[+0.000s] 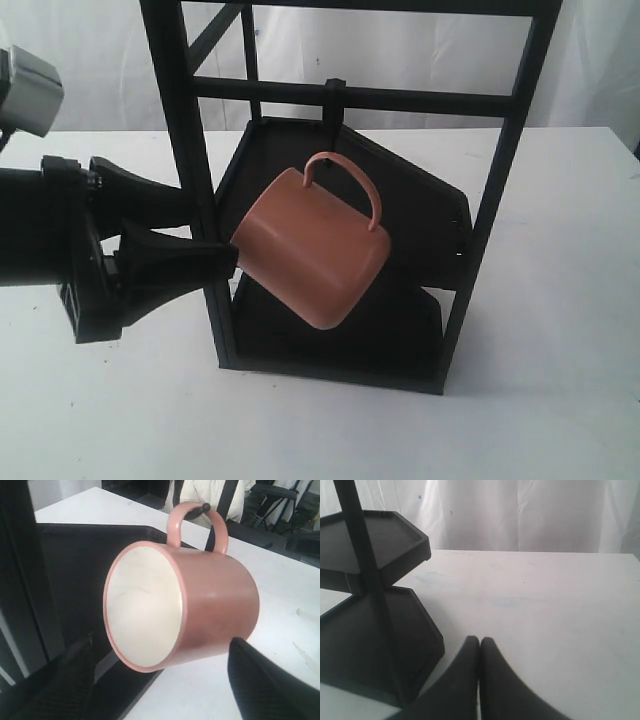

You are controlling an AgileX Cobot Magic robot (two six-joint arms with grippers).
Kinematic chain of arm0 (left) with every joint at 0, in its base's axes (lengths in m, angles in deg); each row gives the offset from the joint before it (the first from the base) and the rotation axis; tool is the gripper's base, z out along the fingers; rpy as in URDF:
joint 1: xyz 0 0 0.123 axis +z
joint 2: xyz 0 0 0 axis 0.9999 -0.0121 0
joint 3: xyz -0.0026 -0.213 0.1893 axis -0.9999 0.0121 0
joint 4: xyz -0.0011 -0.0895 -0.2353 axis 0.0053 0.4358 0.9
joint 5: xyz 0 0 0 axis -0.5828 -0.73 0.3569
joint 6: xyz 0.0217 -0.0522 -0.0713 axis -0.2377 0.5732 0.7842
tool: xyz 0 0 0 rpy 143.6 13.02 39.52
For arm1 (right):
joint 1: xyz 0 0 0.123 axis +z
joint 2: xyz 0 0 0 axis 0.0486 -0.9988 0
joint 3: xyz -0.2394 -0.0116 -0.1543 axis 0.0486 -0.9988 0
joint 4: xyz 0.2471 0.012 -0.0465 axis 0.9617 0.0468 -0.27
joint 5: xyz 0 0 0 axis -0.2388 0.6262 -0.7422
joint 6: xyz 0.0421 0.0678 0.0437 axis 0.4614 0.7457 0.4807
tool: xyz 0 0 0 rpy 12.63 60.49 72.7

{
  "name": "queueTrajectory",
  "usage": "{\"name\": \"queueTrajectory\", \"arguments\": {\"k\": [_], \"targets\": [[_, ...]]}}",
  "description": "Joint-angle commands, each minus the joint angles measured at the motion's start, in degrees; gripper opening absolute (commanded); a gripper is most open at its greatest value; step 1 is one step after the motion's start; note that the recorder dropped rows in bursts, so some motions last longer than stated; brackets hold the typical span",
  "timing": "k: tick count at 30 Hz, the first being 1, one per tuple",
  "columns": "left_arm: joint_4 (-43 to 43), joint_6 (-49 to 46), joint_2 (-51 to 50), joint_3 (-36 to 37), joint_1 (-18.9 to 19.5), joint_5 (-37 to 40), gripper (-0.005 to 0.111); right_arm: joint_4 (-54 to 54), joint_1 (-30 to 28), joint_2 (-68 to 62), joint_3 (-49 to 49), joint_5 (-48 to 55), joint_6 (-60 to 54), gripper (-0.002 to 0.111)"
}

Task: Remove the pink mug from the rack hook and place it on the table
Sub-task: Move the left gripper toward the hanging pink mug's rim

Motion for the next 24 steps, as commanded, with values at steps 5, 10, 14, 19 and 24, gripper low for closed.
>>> {"name": "queueTrajectory", "arguments": {"k": [5, 10, 14, 19, 24], "targets": [[0.48, -3.59, -2.29, -0.52, -4.33, 0.39, 0.076, -0.18, -0.21, 0.37, -0.27, -0.31, 0.58, 0.0], [3.95, -7.26, -3.85, -0.64, -5.99, 2.42, 0.076, -0.18, -0.21, 0.37, -0.27, -0.31, 0.58, 0.0], [4.31, -7.76, -5.01, -0.99, -5.99, 3.58, 0.076, -0.18, -0.21, 0.37, -0.27, -0.31, 0.58, 0.0], [4.85, -8.39, -5.7, -2.49, -5.99, 3.2, 0.076, -0.18, -0.21, 0.37, -0.27, -0.31, 0.58, 0.0], [5.16, -8.24, -7.22, -4.02, -5.99, -0.54, 0.076, -0.18, -0.21, 0.37, -0.27, -0.31, 0.58, 0.0]]}}
